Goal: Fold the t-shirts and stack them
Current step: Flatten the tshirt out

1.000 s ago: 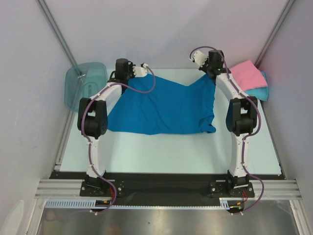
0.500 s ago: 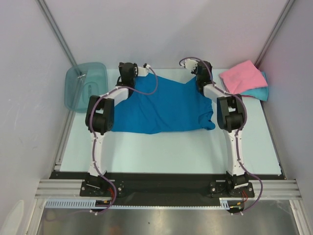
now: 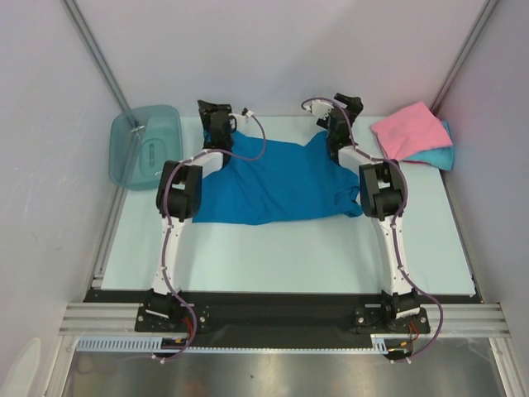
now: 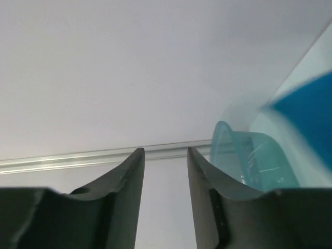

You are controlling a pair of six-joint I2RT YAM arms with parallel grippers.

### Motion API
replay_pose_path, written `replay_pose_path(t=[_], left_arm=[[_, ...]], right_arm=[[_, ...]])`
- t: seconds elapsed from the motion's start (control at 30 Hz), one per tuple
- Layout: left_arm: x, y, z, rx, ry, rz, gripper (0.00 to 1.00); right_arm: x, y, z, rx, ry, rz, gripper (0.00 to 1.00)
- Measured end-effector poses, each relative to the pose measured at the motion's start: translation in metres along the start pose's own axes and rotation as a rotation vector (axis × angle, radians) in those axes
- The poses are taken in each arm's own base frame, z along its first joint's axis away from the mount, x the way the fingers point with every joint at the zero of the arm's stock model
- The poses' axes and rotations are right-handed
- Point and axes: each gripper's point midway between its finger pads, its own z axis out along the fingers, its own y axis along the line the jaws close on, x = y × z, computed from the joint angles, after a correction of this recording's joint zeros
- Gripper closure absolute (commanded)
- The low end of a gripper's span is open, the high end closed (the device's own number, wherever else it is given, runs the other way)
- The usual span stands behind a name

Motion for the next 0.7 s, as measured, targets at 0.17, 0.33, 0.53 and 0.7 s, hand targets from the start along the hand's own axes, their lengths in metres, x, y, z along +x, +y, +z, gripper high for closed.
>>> replay_pose_path(t=[0.17,0.33,0.53,0.7], left_arm=[[0.011,0.02,-0.001,-0.108,0.056,-0.027,0.0],[0.02,0.041,-0.008,-0.195,0.079,-0.08,0.0],[0.025,0.043,-0.053,-0.084,-0.039,-0.087,0.07],[0.011,0.085,-0.133,0.102,-0.332,-0.145,0.01]], right_arm=[[-0.003,-0.006,-0.013,-0.048,0.037,0.045,0.0],[-0.009,-0.047,-0.053,-0.134,0.055,0.084,0.02],[-0.034,-0.116,-0.12,-0.342,-0.044,0.14,0.1],[-0.024,-0.109,-0.199,-0.62,-0.096,0.107,0.17]])
